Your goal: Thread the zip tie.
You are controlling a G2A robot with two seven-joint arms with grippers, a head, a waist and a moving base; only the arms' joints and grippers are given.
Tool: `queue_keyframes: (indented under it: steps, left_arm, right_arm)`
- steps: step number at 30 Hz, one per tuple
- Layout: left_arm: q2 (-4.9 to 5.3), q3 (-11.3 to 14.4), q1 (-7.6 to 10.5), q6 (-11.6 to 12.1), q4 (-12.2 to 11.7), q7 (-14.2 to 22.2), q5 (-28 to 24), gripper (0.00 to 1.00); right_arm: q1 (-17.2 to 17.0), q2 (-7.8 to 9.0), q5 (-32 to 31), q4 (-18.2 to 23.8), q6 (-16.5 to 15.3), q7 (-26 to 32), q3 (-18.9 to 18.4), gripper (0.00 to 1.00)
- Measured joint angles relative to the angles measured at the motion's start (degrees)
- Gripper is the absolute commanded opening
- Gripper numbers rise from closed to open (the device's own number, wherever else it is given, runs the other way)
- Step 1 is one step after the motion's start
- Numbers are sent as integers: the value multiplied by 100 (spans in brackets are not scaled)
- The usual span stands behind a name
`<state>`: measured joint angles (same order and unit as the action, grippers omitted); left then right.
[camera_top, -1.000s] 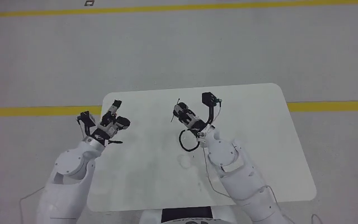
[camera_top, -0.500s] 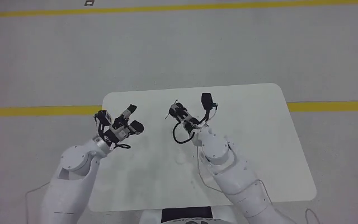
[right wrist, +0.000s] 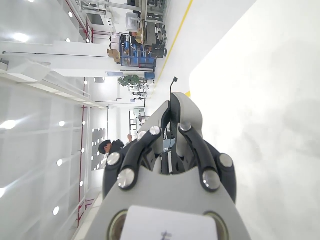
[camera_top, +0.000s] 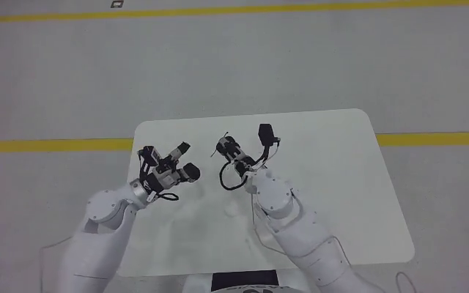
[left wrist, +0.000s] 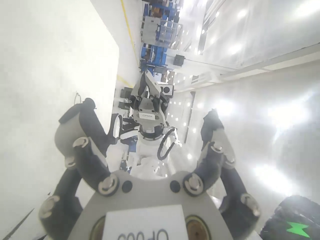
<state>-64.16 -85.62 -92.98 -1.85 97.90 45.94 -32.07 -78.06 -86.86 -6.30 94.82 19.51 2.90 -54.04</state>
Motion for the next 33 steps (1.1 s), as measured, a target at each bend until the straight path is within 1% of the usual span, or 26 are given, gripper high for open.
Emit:
queue_keyframes:
  steps: [1,3,5,6,9,13,15,20,23,24,25,26,27,31,33]
  left_arm:
    - [0,37,14,15,-6,43,-20,100]
    - [19,29,55,111,3,5,158,100]
    - [23,15,60,138,8,-42,359,100]
    - [23,15,59,137,8,-43,372,100]
    - [19,33,61,124,6,-67,345,100]
    - [3,168,125,31,-55,-114,81,100]
    - [-3,223,159,36,-77,-115,-14,100]
    - [-4,229,161,44,-77,-111,-16,100]
    - [-8,287,190,78,-72,-203,-23,99]
    - [-6,299,200,96,-75,-217,-1,88]
    - [-4,309,206,113,-80,-224,20,82]
    - [0,326,212,121,-86,-221,44,67]
    - [2,339,216,122,-90,-211,56,56]
    - [15,385,242,114,-120,-144,68,43]
    - [22,402,259,112,-139,-130,74,39]
  right_arm:
    - [1,-14,23,-21,0,-66,29,0]
    - [2,-29,50,-43,-2,-156,53,0]
    - [3,-29,51,-42,-3,-156,51,0]
    - [3,-29,50,-41,-3,-152,50,0]
    - [-7,-28,38,-40,-12,-146,57,0]
    - [-72,-45,30,-8,-6,-227,126,0]
    - [-93,-63,76,-6,-2,-342,143,0]
    - [-94,-65,81,-7,-3,-352,144,0]
    - [-128,-60,3,7,-32,-349,164,0]
    - [-137,-61,-23,20,-23,-357,169,0]
    - [-146,-62,-42,33,-11,-374,174,0]
    - [-157,-66,-58,50,-3,-396,183,0]
    - [-164,-69,-66,61,-2,-413,189,0]
    - [-192,-81,-133,84,-2,-475,207,0]
    - [-211,-85,-154,102,-3,-490,201,0]
